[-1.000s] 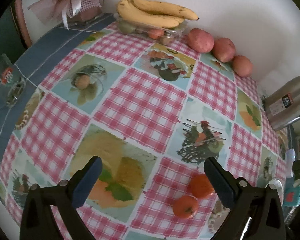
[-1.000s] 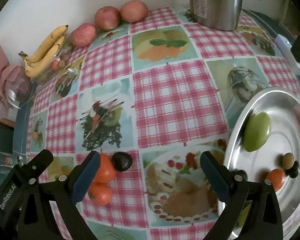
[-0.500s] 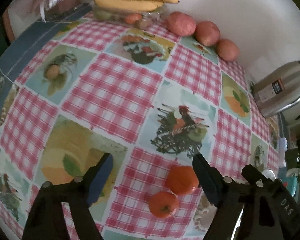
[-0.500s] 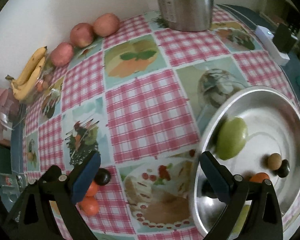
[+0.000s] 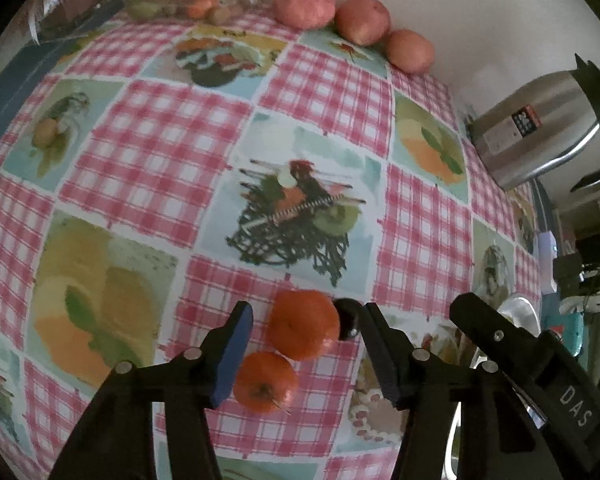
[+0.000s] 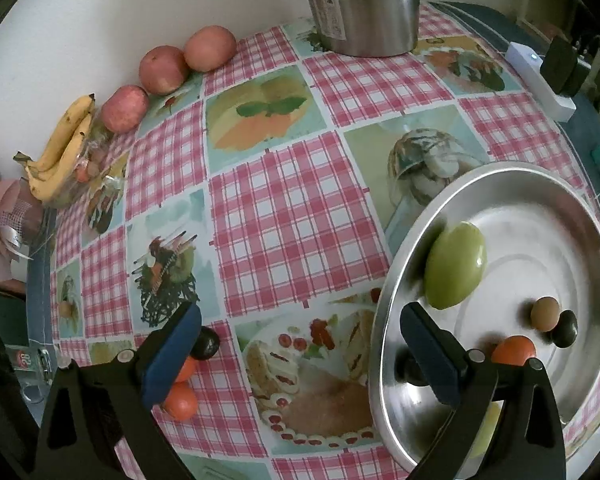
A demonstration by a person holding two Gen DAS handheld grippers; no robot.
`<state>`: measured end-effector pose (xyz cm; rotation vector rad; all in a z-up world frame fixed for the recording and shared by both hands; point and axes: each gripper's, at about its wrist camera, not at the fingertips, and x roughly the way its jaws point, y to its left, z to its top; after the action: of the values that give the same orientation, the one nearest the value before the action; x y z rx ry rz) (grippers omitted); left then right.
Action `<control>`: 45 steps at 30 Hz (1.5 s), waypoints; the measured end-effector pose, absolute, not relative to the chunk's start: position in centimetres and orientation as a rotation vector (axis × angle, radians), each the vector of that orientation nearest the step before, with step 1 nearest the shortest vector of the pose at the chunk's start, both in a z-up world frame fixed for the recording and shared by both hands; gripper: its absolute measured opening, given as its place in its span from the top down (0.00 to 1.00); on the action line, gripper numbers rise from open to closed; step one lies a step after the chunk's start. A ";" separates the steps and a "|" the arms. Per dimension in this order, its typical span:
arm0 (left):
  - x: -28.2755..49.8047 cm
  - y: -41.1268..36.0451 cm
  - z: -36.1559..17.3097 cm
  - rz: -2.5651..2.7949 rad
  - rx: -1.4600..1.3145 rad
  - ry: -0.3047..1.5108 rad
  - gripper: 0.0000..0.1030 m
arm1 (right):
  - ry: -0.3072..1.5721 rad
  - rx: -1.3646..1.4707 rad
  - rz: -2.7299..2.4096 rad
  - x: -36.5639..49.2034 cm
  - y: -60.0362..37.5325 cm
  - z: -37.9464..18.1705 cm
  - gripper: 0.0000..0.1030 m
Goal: Organize fruits
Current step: 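Lower the left tool onto an orange and close on it, then lift the orange with the left tool while right tool closes on the dark fruit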
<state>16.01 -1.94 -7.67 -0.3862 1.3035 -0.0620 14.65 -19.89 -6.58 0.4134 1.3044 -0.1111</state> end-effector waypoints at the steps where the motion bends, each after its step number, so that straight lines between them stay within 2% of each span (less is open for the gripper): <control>1: 15.9 -2.0 -7.7 -0.066 -0.387 1.307 0.49 | 1.307 0.413 -0.110 14.7 -19.9 -6.6 0.03; 11: 15.8 -1.9 -8.1 -0.048 -0.391 1.315 0.60 | 1.318 0.407 -0.097 14.8 -19.6 -6.8 0.03; 25: 15.4 -0.6 -7.3 -0.041 -0.461 1.298 0.61 | 1.321 0.397 -0.075 15.0 -19.2 -6.9 0.03; 41: 14.3 7.2 -5.9 0.178 -0.629 1.204 0.61 | 1.332 0.343 0.099 15.1 -14.8 -8.0 0.04; 44: 14.4 7.1 -5.8 0.176 -0.637 1.198 0.61 | 1.338 0.300 0.138 15.1 -13.4 -8.4 0.06; 45: 14.4 7.1 -5.7 0.173 -0.638 1.198 0.61 | 1.342 0.289 0.149 15.1 -13.1 -8.6 0.11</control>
<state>14.37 7.10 -5.75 -0.6377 1.1978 0.1732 15.07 -13.05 -8.58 0.2895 1.3421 0.1493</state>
